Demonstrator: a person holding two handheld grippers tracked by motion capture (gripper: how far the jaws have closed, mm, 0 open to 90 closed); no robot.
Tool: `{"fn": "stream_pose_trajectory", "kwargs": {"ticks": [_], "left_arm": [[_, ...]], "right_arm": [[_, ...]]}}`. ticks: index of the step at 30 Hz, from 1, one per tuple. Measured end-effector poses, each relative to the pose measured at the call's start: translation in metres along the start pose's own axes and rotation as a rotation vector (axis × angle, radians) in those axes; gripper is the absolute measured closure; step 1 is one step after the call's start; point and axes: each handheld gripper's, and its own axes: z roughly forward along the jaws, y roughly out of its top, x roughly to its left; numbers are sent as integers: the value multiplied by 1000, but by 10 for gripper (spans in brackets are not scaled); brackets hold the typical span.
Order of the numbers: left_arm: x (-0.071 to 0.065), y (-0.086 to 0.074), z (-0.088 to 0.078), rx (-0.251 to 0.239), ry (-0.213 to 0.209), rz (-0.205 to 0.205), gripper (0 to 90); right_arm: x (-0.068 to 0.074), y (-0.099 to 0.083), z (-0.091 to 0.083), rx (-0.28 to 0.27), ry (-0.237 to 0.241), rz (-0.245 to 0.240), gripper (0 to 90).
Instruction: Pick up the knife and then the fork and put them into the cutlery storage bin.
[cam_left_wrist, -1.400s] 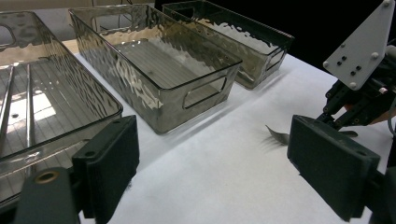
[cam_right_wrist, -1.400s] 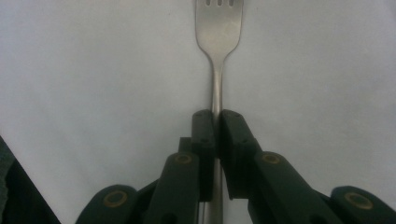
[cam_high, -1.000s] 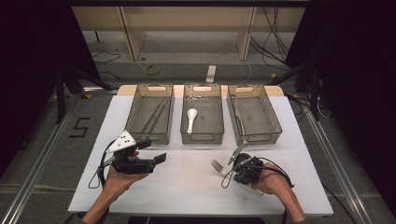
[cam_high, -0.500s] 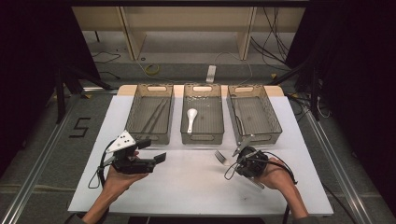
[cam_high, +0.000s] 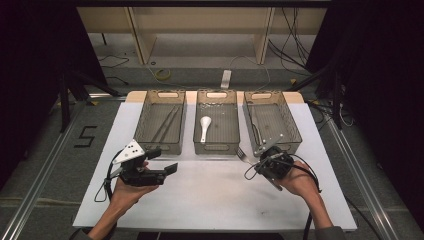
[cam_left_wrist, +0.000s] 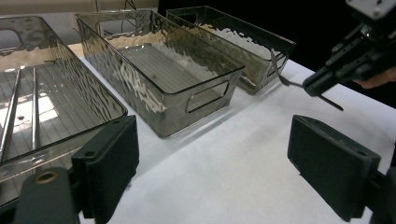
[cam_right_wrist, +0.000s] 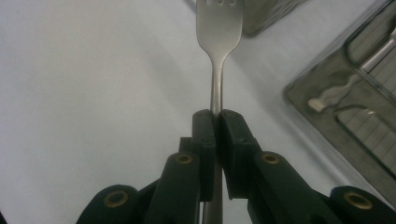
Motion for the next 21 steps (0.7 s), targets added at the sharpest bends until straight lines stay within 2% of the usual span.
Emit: {"fn": "stream_pose_trajectory", "kwargs": {"ticks": [12, 15, 21], "left_arm": [[0, 0, 0, -2, 2, 0, 161], [1, 0, 0, -2, 2, 0, 161], [1, 0, -1, -5, 3, 1, 161]], "right_arm": [[-32, 22, -17, -123, -39, 85, 852], [-40, 29, -22, -139, -65, 95, 852], [-54, 44, -29, -169, -86, 127, 852]]}}
